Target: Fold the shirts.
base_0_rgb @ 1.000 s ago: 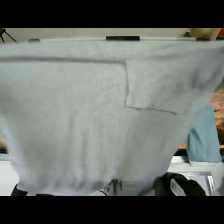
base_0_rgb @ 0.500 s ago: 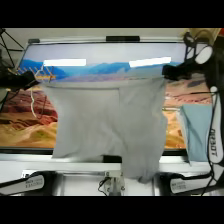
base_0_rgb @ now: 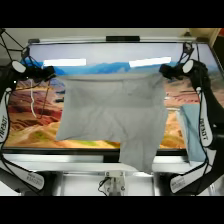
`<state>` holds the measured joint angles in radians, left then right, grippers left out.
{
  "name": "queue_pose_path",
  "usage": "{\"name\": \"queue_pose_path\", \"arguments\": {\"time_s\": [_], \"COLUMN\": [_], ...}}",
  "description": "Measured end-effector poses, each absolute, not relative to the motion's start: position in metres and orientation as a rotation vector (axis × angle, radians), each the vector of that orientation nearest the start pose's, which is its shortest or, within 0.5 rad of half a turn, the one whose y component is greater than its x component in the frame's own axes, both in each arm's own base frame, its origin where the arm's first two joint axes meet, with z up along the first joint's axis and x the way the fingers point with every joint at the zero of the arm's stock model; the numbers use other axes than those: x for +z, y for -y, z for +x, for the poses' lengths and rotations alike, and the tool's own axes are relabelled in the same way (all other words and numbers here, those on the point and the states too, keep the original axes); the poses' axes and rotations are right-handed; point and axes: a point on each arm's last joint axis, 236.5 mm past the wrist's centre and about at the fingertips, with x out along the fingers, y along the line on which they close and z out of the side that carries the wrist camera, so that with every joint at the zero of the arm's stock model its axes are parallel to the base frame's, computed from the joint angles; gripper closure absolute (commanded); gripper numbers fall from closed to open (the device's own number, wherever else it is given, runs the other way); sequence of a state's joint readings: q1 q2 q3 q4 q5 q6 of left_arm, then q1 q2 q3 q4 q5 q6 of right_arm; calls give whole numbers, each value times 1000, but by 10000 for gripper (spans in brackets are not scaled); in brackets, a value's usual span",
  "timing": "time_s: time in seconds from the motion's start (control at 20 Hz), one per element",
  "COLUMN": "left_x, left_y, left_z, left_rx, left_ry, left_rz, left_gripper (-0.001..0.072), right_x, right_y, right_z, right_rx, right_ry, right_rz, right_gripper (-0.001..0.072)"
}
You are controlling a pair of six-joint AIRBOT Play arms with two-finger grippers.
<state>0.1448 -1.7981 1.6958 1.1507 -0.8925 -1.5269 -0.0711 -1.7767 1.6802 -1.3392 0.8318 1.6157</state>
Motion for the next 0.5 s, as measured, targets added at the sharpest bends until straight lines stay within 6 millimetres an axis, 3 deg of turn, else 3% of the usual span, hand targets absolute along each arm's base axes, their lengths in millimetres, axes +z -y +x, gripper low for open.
{"name": "queue_pose_path", "arguments": {"time_s": [0.15, 0.25, 0.5], "left_x": [-8, -25, -49], "left_y": [-9, -4, 4], "left_z": [545, 512, 458], "left_rx": [-107, -150, -210], "left_ry": [-1108, -1254, -1460], "left_rz": [-406, -390, -384], "left_gripper": [678, 679, 678], "right_x": [7, -2, -41], "right_y": [-4, -6, -16], "right_z": [544, 515, 454], "right_rx": [36, 50, 72], "right_ry": [-1076, -1199, -1444], "right_rz": [252, 224, 208], "right_gripper": [645, 645, 645]}}
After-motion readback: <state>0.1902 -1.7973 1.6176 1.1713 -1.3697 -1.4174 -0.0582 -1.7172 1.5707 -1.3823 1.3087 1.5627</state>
